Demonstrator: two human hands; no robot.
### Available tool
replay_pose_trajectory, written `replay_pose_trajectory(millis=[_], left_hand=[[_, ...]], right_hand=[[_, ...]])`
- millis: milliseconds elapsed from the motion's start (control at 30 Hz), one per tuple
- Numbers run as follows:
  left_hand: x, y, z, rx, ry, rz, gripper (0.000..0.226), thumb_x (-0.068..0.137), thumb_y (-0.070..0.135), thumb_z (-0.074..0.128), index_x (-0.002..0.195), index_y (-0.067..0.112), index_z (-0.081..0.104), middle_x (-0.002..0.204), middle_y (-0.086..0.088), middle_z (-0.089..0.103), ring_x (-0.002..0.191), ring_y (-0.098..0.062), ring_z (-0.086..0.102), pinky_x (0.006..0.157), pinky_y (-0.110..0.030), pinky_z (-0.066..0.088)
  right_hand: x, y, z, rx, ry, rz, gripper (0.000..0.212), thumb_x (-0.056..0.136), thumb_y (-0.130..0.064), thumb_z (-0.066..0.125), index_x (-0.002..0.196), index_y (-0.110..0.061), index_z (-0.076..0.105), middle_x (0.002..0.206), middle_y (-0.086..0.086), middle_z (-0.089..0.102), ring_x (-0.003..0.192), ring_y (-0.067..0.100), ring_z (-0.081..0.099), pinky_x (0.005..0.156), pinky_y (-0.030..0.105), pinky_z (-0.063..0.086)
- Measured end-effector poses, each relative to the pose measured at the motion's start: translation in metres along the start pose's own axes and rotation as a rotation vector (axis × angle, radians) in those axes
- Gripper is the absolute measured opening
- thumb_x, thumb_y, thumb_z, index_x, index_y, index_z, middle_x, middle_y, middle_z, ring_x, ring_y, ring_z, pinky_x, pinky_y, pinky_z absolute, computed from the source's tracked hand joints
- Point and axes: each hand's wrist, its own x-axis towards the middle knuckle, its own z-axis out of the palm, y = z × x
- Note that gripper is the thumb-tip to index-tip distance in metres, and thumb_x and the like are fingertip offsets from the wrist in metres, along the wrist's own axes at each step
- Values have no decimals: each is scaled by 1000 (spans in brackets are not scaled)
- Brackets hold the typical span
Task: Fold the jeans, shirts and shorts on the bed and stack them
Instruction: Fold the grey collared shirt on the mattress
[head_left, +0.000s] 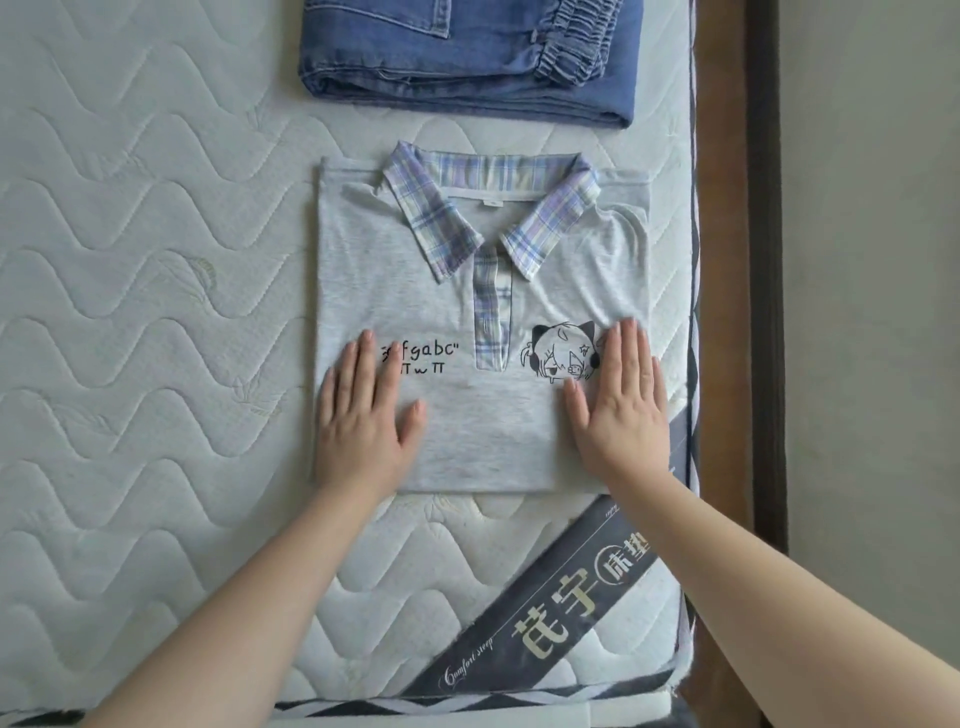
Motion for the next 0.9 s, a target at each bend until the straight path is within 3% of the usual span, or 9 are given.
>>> replay_pose_trajectory(millis=[167,300,400,700,900], left_hand=[[79,8,-13,1,111,8,62,100,39,30,155,11,26,162,-11,24,149,-27,22,122,-44,16],[140,-2,-13,-38,81,-73,70,97,43,27,154,3,22,162,-14,18,151,-29,15,123,-42,8],[149,-15,-3,-12,88,-49,73,97,44,31,154,1,21,162,-17,17,151,-30,14,123,-42,9],[149,-14,2,53,44,-103,77,92,47,35,156,8,18,160,-30,8,150,-41,8,123,-49,8],[151,-19,7,75,32,-83,79,93,49,31,157,8,7,162,-27,3,151,-37,3,123,-47,8]], right_hand=[[69,-27,-13,11,96,-50,69,101,-47,23,157,-11,4,165,5,2,151,15,-3,122,30,-5],[121,-32,-17,-66,66,-105,74,100,-54,17,156,-8,3,165,8,1,151,17,-3,123,33,-4],[137,-21,-14,-101,75,-114,81,98,-62,17,156,-7,6,165,8,1,152,18,-2,123,34,-1],[139,-19,-8,-76,98,-50,82,96,-60,28,156,-6,10,163,18,3,151,27,2,123,42,6],[139,-18,-8,-76,77,-53,81,96,-59,25,156,-6,7,164,16,0,152,25,-2,123,42,5]])
